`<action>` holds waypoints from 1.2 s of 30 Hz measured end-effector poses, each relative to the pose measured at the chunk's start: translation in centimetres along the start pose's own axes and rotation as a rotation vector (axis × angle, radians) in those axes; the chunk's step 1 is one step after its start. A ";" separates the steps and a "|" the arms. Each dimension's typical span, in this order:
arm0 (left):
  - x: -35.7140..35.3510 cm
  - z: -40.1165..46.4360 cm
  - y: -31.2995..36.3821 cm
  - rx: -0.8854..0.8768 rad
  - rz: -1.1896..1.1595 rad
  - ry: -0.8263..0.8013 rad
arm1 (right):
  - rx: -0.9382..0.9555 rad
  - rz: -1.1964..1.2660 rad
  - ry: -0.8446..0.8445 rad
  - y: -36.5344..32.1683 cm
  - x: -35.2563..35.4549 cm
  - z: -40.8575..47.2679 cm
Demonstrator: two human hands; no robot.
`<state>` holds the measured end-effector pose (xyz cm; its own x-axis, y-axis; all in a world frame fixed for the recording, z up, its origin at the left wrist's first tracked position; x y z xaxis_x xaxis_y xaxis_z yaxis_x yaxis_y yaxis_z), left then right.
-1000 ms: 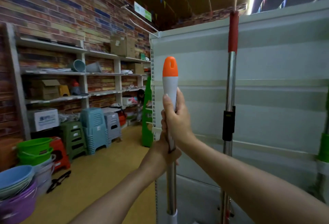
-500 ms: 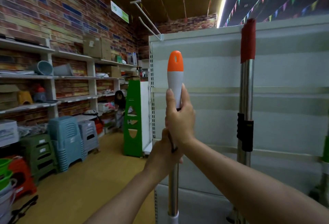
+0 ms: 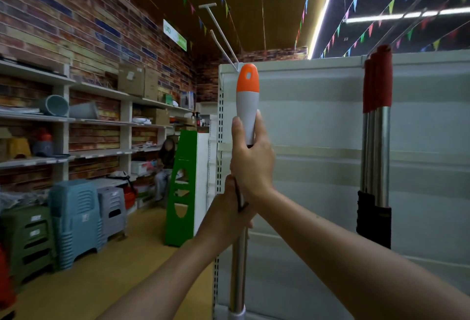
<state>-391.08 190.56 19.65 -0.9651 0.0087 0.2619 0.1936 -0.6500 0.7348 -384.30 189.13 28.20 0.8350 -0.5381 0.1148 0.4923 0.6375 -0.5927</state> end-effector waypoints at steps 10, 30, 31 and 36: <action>3.6 5.4 -0.2 -0.047 -0.140 0.005 | 0.078 -0.020 -0.106 -2.1 -3.6 4.8; 9.2 15.0 1.4 -0.152 -0.080 -0.131 | 0.108 -0.017 0.110 -3.9 -9.7 14.5; 9.3 15.5 1.3 -0.154 -0.079 -0.131 | 0.110 -0.011 0.113 -3.8 -9.8 14.9; 9.5 17.0 1.1 -0.175 -0.111 -0.122 | 0.148 -0.003 0.109 -3.6 -10.5 16.5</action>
<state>-397.03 202.81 33.61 -0.9480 0.1726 0.2673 0.0435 -0.7619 0.6462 -390.79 201.60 42.29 0.8055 -0.5921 0.0244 0.5327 0.7055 -0.4675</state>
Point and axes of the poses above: each hand's wrist, its own z-axis towards the middle knuckle, its own x-axis out of the back of the hand, y = z × x, the point moved 5 cm from there along z, towards the middle knuckle, and after that the axes turned 15 degrees about -z, right-handed, at the moved point
